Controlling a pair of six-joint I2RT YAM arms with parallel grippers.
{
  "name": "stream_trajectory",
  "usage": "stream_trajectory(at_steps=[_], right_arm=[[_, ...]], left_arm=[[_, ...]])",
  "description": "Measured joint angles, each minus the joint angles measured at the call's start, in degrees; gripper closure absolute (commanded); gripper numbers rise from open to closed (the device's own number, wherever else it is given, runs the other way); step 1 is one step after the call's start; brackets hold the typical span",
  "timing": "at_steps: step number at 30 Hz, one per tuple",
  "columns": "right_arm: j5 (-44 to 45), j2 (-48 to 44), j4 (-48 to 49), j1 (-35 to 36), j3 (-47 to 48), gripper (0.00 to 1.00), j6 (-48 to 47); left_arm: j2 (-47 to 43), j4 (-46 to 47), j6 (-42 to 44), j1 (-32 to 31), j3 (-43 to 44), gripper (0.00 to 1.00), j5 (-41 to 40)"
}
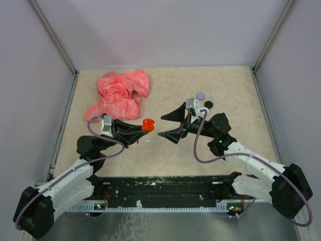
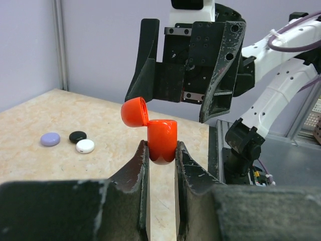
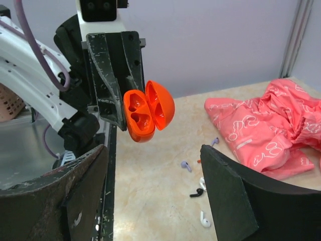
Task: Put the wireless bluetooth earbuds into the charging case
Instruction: Adjust the charging case.
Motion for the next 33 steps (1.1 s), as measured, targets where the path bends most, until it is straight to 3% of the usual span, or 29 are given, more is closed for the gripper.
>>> stream_trajectory(at_steps=[5, 15, 33], right_arm=[[-1.62, 3.13, 10.62, 0.17, -1.55, 0.32, 3.1], [-1.92, 7.06, 19.67, 2.01, -1.7, 0.4, 6.64], [-2.23, 10.01, 27.63, 4.22, -1.7, 0.56, 10.93]], left_arm=[[3.39, 6.82, -2.25, 0.0, 0.02, 1.0, 2.23], [6.84, 16.33, -5.09, -0.61, 1.01, 1.0, 3.3], [6.97, 15.3, -3.74, -2.27, 1.86, 1.0, 2.43]])
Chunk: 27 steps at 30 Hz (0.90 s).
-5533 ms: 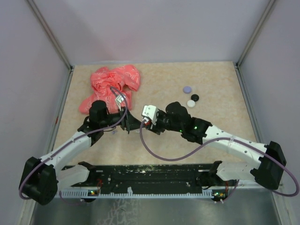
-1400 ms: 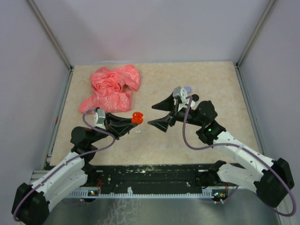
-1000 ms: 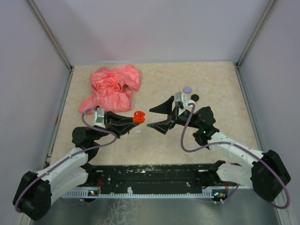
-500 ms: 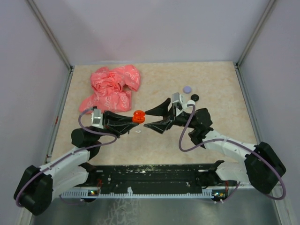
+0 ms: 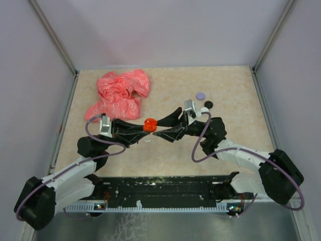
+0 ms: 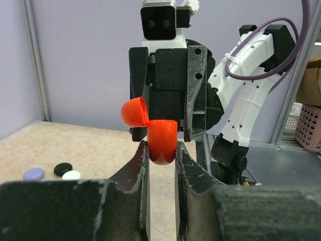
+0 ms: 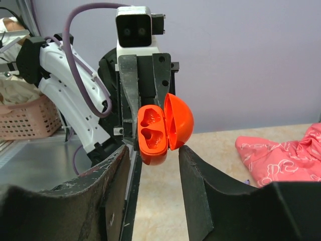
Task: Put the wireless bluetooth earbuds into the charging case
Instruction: Adjust the charging case.
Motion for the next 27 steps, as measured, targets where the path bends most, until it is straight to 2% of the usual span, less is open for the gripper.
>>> stream_trajectory(at_steps=[10, 18, 21, 27], right_arm=[[-0.22, 2.4, 5.42, 0.28, 0.0, 0.61, 3.76], [-0.22, 4.35, 9.94, 0.28, 0.0, 0.69, 7.08], [-0.22, 4.76, 11.02, 0.33, 0.0, 0.77, 8.0], [-0.2, 5.38, 13.05, 0.26, 0.0, 1.0, 8.57]], left_arm=[[-0.04, -0.11, 0.9, -1.03, 0.0, 1.0, -1.31], [-0.04, 0.52, 1.18, -1.97, 0.0, 1.0, -2.45], [-0.02, 0.63, 1.22, -2.14, 0.0, 1.0, -2.93], [-0.07, 1.33, 1.14, -2.71, 0.0, 0.93, -3.3]])
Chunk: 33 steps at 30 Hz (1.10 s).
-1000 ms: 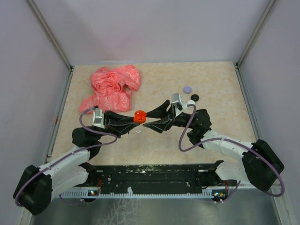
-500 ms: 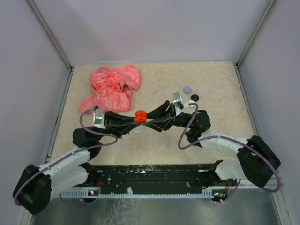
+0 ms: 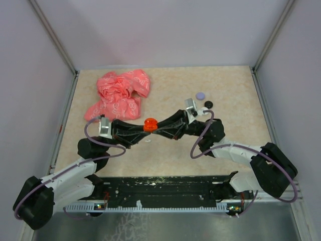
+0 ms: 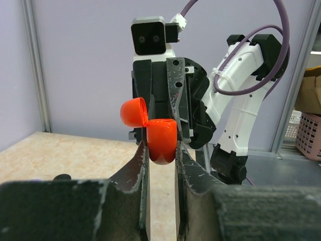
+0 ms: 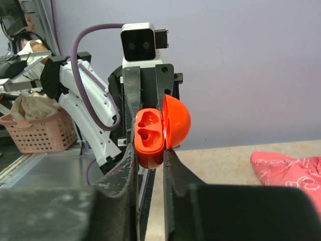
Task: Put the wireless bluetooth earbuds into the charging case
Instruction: Adjust the charging case.
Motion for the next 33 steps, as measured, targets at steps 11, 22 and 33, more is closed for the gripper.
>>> stream_trajectory(at_steps=[11, 22, 33], right_arm=[[-1.99, -1.2, -3.8, -0.74, 0.0, 1.0, -1.14], [-3.26, -5.16, -15.56, -1.11, 0.04, 1.0, -7.1], [-3.52, -7.74, -20.41, -1.46, 0.04, 1.0, -10.34]], left_arm=[[-5.7, -9.88, 2.1, -0.63, -0.44, 0.69, -2.08], [-8.37, -18.88, 2.95, -0.74, -0.44, 0.69, -2.36], [-11.32, -22.8, 2.82, -0.57, -0.44, 0.62, -3.37]])
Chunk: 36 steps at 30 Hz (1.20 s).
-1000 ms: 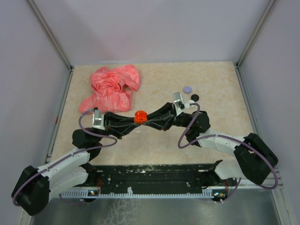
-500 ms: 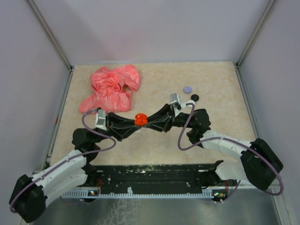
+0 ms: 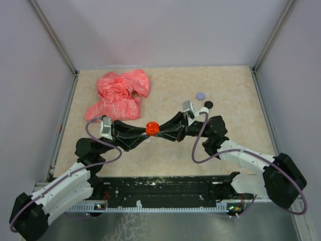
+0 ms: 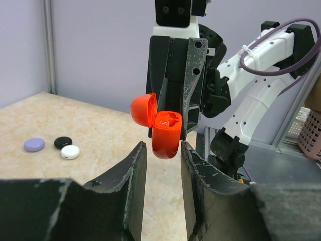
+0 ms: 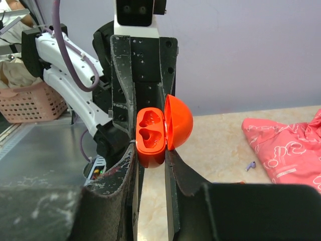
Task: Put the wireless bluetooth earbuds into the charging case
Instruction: Adjust the charging case.
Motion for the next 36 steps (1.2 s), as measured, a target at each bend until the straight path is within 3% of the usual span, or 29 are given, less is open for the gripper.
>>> stream_trajectory(at_steps=[11, 16, 18, 20, 24, 36], right_arm=[[-1.14, -0.42, -2.19, -0.28, 0.46, 1.0, -0.42], [-1.22, -0.42, -2.36, -0.39, 0.46, 1.0, -0.35], [-1.33, -0.39, -2.4, -0.39, 0.46, 0.92, -0.31], [-1.33, -0.39, -2.38, -0.5, 0.46, 0.78, -0.22], [-1.31, -0.39, -1.4, -0.5, 0.42, 0.65, 0.44], [-0.87, 2.05, 5.31, -0.33, 0.31, 0.58, 4.17]], left_arm=[[-0.57, -0.2, -0.15, 0.09, 0.55, 0.63, -0.2], [1.53, 0.17, -0.55, 0.09, 1.44, 0.77, 1.27], [2.08, 0.79, -0.72, 0.09, 1.44, 0.86, 1.73], [2.38, 1.31, -1.03, 0.11, 1.44, 0.92, 1.97], [2.56, 2.29, -2.05, 0.11, 1.44, 0.99, 2.03], [5.4, 9.88, -5.97, 0.11, 0.81, 1.0, 2.08]])
